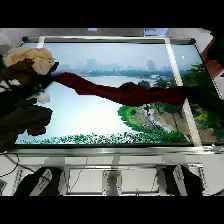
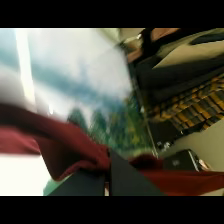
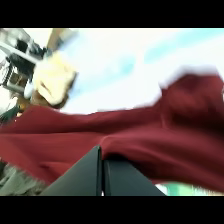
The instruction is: Fold the shirts.
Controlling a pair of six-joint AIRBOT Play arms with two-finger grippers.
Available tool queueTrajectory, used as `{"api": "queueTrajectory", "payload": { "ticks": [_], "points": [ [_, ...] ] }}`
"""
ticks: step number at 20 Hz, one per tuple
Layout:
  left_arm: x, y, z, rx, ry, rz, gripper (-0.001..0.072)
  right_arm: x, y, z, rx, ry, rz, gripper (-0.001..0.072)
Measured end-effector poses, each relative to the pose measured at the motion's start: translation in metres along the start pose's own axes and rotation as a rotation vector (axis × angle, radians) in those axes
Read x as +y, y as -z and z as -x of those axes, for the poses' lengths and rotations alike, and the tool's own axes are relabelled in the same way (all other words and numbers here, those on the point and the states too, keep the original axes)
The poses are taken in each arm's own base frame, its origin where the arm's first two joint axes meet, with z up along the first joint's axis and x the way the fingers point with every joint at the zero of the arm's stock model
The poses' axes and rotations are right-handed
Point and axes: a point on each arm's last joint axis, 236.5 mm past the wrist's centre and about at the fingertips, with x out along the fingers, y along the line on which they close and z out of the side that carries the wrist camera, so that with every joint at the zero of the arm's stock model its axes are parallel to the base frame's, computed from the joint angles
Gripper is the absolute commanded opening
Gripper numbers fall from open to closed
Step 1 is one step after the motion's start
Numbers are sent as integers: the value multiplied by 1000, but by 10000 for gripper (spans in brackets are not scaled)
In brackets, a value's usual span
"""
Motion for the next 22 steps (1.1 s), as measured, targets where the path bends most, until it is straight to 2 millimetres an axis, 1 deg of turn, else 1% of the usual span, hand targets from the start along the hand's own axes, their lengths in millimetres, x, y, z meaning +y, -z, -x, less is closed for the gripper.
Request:
{"api": "queueTrajectory", "payload": {
  "ticks": [2,4,5,6,7,8,9,10,12,14,15,16,17,19,21,22],
  "points": [
    [-66,-30,32,-106,32,-187,17,55,-26,32,-112,35,175,24],
    [-122,-53,64,-229,11,-370,16,110,-53,60,-245,85,355,23],
    [-142,-62,78,-284,-18,-444,16,136,-64,71,-303,104,431,23],
    [-159,-72,91,-341,-55,-505,16,158,-74,82,-354,127,499,23],
    [-171,-80,103,-384,-95,-556,16,177,-84,90,-403,141,549,24],
    [-176,-85,110,-407,-132,-587,16,191,-93,96,-437,144,582,24],
    [-176,-90,114,-418,-166,-600,15,200,-102,100,-465,138,596,24],
    [-170,-92,114,-408,-195,-603,16,202,-112,101,-474,127,590,24],
    [-146,-93,103,-335,-228,-558,16,196,-126,97,-457,81,546,24],
    [-110,-86,80,-216,-238,-480,16,169,-133,83,-379,39,467,24],
    [-89,-80,64,-147,-238,-437,15,153,-134,74,-334,21,423,24],
    [-68,-72,46,-76,-238,-399,16,131,-131,61,-275,13,374,24],
    [-44,-59,24,7,-245,-363,15,108,-123,45,-205,12,327,24],
    [8,-28,-19,172,-293,-316,16,54,-97,3,-45,41,231,25],
    [63,0,-59,285,-384,-273,16,-3,-58,-42,114,109,146,25],
    [92,11,-77,315,-439,-248,16,-35,-37,-64,186,165,107,25]
  ]
}}
